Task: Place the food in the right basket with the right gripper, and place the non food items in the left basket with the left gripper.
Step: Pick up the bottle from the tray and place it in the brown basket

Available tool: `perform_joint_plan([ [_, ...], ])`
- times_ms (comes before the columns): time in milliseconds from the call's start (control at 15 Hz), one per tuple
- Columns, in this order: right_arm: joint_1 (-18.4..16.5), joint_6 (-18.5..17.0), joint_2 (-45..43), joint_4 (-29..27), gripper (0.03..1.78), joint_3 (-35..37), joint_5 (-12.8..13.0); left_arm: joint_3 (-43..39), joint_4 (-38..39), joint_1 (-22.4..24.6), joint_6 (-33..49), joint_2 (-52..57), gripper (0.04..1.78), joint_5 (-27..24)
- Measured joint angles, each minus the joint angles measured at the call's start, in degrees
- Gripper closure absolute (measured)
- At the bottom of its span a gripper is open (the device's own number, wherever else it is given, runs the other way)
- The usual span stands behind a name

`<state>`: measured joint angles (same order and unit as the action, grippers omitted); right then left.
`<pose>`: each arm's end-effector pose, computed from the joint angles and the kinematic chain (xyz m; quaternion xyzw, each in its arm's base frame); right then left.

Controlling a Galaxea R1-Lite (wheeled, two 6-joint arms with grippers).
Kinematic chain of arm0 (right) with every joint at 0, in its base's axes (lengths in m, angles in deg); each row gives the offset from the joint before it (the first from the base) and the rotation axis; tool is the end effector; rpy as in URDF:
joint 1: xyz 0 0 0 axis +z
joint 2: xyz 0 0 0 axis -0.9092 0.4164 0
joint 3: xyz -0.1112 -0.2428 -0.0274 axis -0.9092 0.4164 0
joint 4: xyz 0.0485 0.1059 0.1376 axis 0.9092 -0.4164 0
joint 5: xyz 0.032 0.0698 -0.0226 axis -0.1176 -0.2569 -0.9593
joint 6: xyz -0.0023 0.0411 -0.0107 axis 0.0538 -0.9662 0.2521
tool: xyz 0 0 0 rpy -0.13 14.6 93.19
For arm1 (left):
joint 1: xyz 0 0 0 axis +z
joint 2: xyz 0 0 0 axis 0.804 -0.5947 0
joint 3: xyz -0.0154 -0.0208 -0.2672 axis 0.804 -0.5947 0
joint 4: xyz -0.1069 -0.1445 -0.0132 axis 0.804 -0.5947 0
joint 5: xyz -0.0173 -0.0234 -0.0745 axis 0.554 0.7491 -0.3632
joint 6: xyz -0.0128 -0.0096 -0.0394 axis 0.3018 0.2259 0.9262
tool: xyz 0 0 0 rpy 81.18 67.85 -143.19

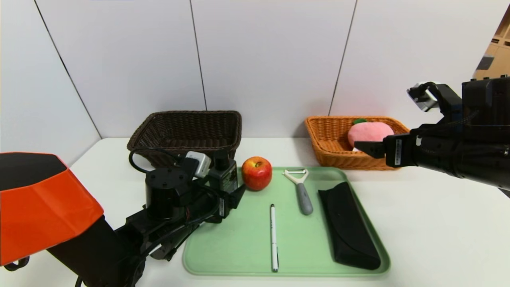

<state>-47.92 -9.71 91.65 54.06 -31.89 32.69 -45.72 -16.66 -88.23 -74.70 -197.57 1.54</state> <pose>0.2600 0.0773 0.1904 -0.0217 0.1895 0.0960 0.9769 0.2644 -0.1762 0.0684 -0.0371 0.1085 -0.2245 0.9677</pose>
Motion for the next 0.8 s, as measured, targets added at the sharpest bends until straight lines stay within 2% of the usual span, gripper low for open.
perform_joint_plan([
  [600,0.0,0.0,-0.6,0.0,0.11,1.3,-0.1,0.2,0.1,0.2,0.0,-0.1,0.13,0.1],
  [667,0.0,0.0,-0.7,0.0,0.11,1.4,-0.2,0.3,0.1,0.3,0.0,-0.2,0.22,0.1],
  [800,0.0,0.0,-0.7,0.1,0.11,1.6,-0.2,0.4,0.1,0.4,0.0,-0.4,0.57,0.5],
])
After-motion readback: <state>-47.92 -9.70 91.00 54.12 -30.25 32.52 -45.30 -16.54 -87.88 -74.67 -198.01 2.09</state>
